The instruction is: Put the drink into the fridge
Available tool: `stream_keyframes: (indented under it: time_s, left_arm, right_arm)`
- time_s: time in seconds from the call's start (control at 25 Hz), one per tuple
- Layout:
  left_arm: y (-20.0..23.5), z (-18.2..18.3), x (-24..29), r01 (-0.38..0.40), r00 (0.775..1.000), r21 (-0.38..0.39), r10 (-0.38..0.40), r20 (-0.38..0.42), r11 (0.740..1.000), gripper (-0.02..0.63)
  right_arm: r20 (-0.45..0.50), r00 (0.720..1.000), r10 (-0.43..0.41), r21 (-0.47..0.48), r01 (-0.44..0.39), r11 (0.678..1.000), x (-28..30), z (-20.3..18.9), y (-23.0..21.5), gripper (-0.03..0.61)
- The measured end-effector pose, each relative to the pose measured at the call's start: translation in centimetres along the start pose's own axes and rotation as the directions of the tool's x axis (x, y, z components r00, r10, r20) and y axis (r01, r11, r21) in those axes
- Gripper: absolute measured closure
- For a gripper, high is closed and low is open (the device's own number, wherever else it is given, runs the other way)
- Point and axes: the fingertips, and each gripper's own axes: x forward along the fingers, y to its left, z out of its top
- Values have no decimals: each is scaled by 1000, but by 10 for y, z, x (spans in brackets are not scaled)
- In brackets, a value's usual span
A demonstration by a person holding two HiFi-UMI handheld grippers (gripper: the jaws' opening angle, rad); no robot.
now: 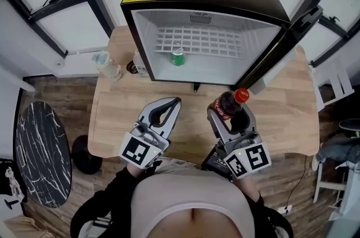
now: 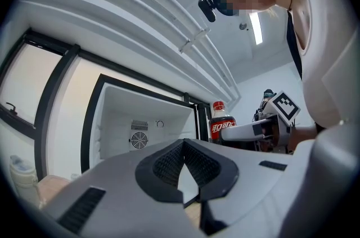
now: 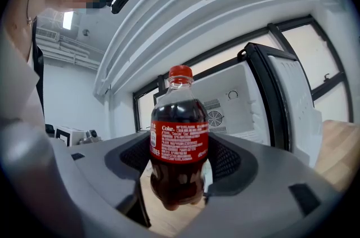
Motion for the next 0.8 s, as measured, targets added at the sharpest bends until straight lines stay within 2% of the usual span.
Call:
stream_keyframes:
  time_s: [0.8]
  left_arm:
    - [10,-7,7,-90,996,-27,90,-11,996,609]
  right_arm:
    - [-41,998,46,18,-45,999,18,-2,-24,256]
